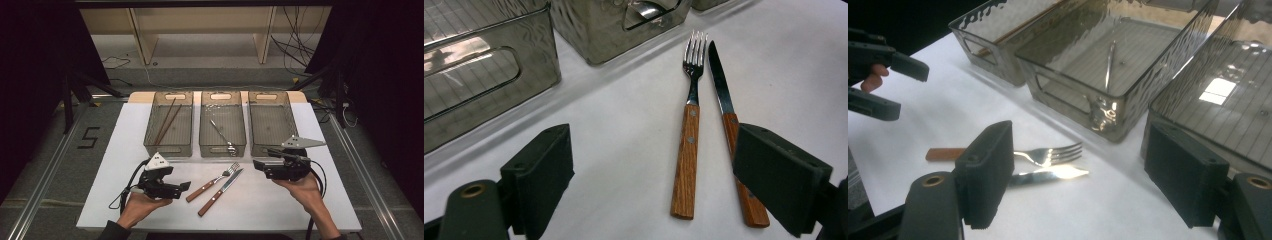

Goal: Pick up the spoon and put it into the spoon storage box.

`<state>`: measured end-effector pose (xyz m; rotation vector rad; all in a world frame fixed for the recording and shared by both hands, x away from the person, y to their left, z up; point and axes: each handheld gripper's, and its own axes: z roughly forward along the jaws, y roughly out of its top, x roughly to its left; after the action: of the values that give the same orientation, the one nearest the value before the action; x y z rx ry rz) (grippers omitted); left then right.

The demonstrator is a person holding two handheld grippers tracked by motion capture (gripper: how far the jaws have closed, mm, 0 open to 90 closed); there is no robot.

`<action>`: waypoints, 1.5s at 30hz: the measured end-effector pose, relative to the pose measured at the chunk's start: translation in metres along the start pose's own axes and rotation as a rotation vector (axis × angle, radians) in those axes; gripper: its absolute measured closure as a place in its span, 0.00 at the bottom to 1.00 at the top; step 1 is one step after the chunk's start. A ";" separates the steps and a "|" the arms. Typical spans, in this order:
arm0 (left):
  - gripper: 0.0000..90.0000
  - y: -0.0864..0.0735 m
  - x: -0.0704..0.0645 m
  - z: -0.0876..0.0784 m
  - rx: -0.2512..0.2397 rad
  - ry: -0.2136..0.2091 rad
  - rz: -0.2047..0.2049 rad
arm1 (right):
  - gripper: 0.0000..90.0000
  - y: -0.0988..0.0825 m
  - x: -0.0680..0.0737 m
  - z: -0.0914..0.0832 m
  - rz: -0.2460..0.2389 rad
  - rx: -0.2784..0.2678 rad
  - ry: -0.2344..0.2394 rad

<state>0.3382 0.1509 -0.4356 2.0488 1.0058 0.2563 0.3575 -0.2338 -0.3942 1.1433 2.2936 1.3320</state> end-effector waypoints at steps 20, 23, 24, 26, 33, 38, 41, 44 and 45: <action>0.19 0.019 -0.017 0.024 0.180 0.024 0.055 | 0.31 -0.032 0.001 -0.008 0.038 -0.009 -0.004; 0.19 0.020 -0.017 0.026 0.194 0.021 0.060 | 0.30 -0.035 0.002 -0.007 0.035 -0.008 -0.006; 0.19 0.020 -0.018 0.027 0.199 0.019 0.061 | 0.30 -0.036 0.002 -0.007 0.034 -0.006 -0.005; 0.20 0.021 -0.018 0.029 0.213 0.019 0.067 | 0.30 -0.037 0.003 -0.006 0.034 -0.005 -0.007; 0.20 0.022 -0.021 0.034 0.246 0.023 0.079 | 0.29 -0.041 0.006 -0.006 0.041 -0.002 -0.007; 0.20 0.023 -0.023 0.039 0.266 0.018 0.087 | 0.29 -0.045 0.007 -0.007 0.043 -0.002 -0.007; 0.20 0.024 -0.024 0.041 0.279 0.017 0.099 | 0.29 -0.047 0.007 -0.008 0.048 -0.005 -0.008; 0.21 0.024 -0.026 0.044 0.287 0.015 0.103 | 0.29 -0.048 0.007 -0.009 0.052 -0.004 -0.007; 0.21 0.025 -0.026 0.045 0.291 0.013 0.105 | 0.29 -0.049 0.008 -0.009 0.049 -0.004 -0.007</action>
<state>0.3573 0.0972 -0.4416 2.3699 0.9909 0.1857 0.3229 -0.2471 -0.4282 1.2086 2.2708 1.3475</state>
